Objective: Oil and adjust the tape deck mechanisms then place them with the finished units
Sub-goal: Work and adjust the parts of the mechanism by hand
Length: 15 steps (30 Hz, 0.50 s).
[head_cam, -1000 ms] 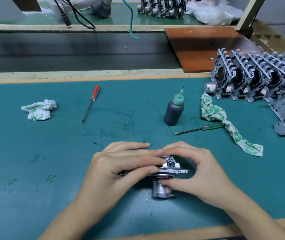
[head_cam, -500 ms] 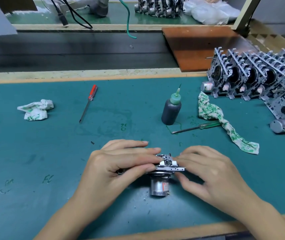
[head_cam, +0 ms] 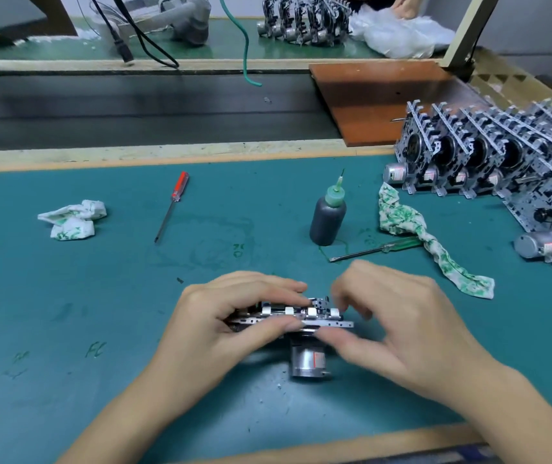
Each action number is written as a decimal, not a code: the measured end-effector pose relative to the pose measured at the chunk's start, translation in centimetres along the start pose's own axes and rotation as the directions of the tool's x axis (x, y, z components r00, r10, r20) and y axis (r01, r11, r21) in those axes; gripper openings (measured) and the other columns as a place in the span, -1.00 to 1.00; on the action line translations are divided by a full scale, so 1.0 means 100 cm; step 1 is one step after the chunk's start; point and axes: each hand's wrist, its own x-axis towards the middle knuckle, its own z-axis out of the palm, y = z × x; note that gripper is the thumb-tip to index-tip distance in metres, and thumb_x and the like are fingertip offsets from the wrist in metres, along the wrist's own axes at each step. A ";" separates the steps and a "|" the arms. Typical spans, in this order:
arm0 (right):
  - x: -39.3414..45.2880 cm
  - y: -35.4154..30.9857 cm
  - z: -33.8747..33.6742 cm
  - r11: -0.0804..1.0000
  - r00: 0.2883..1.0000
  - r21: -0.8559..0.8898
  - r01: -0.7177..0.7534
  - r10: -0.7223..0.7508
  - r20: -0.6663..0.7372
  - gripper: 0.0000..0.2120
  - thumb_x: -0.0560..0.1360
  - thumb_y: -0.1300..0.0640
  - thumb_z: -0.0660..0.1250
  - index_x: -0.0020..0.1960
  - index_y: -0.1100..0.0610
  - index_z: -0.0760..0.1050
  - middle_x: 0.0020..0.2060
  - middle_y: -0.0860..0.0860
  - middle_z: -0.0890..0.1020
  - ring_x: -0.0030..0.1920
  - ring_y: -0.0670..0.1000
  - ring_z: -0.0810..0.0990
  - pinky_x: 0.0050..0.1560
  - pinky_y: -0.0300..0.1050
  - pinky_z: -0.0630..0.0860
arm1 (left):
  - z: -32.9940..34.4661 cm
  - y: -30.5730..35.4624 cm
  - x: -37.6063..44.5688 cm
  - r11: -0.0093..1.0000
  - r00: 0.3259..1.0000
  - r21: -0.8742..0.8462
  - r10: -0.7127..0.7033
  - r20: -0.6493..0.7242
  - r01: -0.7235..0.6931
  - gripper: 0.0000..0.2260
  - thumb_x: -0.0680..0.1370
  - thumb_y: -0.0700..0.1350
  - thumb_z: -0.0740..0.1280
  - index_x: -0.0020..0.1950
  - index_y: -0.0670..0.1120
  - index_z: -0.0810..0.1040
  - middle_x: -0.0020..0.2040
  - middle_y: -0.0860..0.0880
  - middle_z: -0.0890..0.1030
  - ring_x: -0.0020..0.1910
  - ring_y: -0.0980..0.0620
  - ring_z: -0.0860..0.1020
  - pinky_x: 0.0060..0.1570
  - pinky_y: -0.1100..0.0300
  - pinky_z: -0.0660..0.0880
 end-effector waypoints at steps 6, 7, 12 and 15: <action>0.020 0.000 -0.008 0.974 0.959 -0.100 0.202 -0.176 0.224 -0.72 0.51 -0.07 0.20 -0.28 -0.01 0.22 -0.49 -0.09 0.32 -0.49 0.02 0.25 -0.53 -0.16 0.19 | 0.002 -0.001 0.014 0.994 0.998 -0.094 -0.052 0.020 0.054 -0.90 0.43 0.07 0.35 -0.26 0.10 0.55 -0.11 0.14 0.67 -0.11 0.14 0.62 -0.07 0.32 0.46; 0.019 0.002 -0.010 0.979 0.955 -0.059 0.193 -0.174 0.239 -0.72 0.52 -0.05 0.20 -0.29 -0.01 0.21 -0.50 -0.10 0.30 -0.49 0.01 0.24 -0.51 -0.15 0.18 | 0.004 0.000 0.018 0.994 0.998 -0.097 -0.042 0.039 0.046 -0.88 0.43 0.07 0.35 -0.28 0.08 0.55 -0.12 0.12 0.67 -0.11 0.12 0.62 -0.07 0.32 0.45; -0.004 0.020 -0.038 0.994 0.991 0.104 -0.032 0.019 0.130 -0.68 0.51 0.00 0.22 -0.36 0.02 0.22 -0.48 -0.15 0.19 -0.47 -0.14 0.17 -0.44 -0.37 0.11 | 0.023 0.016 0.049 0.988 0.976 0.001 0.151 0.156 -0.153 -0.93 0.46 0.00 0.39 -0.18 0.04 0.62 -0.08 0.12 0.65 -0.03 0.21 0.56 -0.01 0.37 0.40; -0.021 0.037 -0.069 0.983 0.986 0.078 -0.165 0.166 -0.010 -0.65 0.49 -0.01 0.24 -0.40 0.02 0.21 -0.52 -0.06 0.21 -0.49 -0.20 0.16 -0.46 -0.41 0.11 | 0.048 0.029 0.077 0.901 0.923 0.212 0.347 0.167 -0.377 -0.81 0.52 -0.03 0.35 0.06 -0.05 0.66 0.06 0.02 0.61 0.06 0.09 0.52 0.10 0.22 0.41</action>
